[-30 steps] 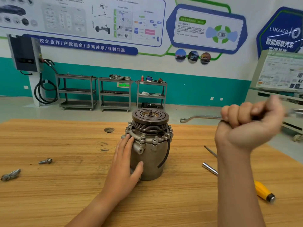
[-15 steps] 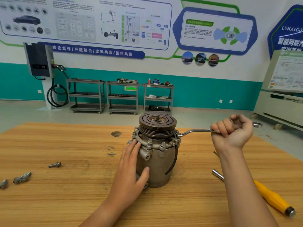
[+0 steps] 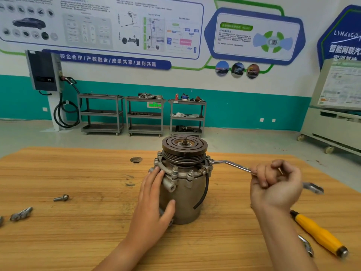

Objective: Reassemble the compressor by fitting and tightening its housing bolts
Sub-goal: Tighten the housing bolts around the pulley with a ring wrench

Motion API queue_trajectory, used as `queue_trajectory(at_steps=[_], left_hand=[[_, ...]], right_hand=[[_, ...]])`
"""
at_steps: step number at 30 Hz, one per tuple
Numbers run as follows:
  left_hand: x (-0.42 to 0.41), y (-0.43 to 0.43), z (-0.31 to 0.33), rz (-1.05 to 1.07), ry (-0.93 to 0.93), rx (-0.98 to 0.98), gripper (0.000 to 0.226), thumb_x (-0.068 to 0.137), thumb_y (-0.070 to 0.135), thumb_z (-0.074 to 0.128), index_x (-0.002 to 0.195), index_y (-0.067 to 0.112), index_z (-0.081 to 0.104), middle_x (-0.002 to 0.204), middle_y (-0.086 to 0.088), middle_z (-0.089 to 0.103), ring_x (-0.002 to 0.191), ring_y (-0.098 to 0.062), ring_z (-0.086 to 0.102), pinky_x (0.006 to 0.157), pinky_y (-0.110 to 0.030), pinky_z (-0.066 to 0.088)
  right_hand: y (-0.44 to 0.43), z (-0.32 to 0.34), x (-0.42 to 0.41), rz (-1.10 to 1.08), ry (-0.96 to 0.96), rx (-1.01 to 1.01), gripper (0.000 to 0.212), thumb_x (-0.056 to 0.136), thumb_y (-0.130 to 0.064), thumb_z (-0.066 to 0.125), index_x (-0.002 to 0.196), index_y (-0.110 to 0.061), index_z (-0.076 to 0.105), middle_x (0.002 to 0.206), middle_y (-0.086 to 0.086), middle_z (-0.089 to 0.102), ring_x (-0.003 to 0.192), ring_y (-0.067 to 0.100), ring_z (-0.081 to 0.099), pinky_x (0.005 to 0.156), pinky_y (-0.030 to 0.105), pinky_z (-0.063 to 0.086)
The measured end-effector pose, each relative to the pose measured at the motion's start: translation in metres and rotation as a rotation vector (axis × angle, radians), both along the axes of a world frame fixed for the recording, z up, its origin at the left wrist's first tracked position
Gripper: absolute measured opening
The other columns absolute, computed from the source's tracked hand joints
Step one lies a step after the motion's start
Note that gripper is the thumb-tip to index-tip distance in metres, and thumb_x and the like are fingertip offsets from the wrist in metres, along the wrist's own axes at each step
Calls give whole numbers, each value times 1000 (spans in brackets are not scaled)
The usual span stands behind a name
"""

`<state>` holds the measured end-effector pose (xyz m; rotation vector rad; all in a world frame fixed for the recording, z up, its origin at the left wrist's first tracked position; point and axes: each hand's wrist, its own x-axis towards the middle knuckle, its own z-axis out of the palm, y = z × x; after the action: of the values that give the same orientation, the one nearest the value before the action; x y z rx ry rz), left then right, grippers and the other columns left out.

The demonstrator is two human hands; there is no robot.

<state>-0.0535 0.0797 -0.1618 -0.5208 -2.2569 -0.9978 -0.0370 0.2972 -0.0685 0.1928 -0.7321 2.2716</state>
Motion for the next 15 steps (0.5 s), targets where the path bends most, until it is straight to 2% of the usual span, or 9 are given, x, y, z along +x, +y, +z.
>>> queue_trajectory(at_steps=[2,4,7,8,9,11,13,14,15], left_hand=[[0,-1,0,-1,6,-3,77,88,22,61,134,47,4,144,37,-4,139,7,-4,104,0,-4],[-1,-2,-1,1,31,0,76,88,23,62,136,45,7,146,34,-2,140,6,-3,106,-2,-3],[-3,1,2,-69,0,89,53,90,46,49,138,27,35,150,5,30,141,-18,21,116,-28,18],[-2,3,5,-85,-37,147,56,89,56,41,128,16,46,136,-6,47,131,-24,37,109,-38,34],[-1,4,7,-82,-54,191,63,85,60,37,118,8,50,117,-6,56,119,-17,48,95,-34,44],[0,3,5,-32,-87,177,68,75,58,38,112,3,53,98,6,57,106,-4,53,80,-15,43],[-2,1,1,-17,-62,97,63,77,47,48,125,6,50,119,-2,56,122,-17,47,96,-24,42],[-2,1,1,-21,-23,64,58,82,37,55,134,14,43,138,-3,45,134,-21,34,108,-30,33],[-1,1,0,-19,19,49,62,85,27,60,140,23,32,149,5,29,141,-16,19,115,-27,19]], right_hand=[[-33,-11,18,-190,80,243,26,76,-17,46,51,-23,55,40,-11,37,40,7,34,50,19,39],[-73,-24,26,-441,184,650,23,78,-19,49,59,-24,59,52,-11,50,49,3,43,51,16,39],[-120,-34,14,-743,215,1020,31,84,-16,53,54,-8,53,51,1,48,52,13,43,52,28,39],[-132,-31,9,-818,199,1076,35,84,-17,54,51,-6,51,49,2,46,51,16,41,53,31,37],[-142,-27,5,-866,171,1132,37,84,-17,55,49,-6,49,47,2,44,49,17,40,54,32,36],[-152,-14,4,-902,101,1216,40,84,-22,55,47,-11,45,44,-1,43,46,15,38,56,33,36],[-144,3,9,-781,63,1181,43,85,-30,51,46,-16,40,41,-6,40,41,12,35,53,28,36],[-136,14,14,-675,49,1113,44,86,-34,48,46,-17,40,41,-11,37,39,9,34,50,24,34],[-126,26,21,-569,46,1007,45,86,-38,44,45,-18,41,40,-12,36,37,5,33,46,21,31]])
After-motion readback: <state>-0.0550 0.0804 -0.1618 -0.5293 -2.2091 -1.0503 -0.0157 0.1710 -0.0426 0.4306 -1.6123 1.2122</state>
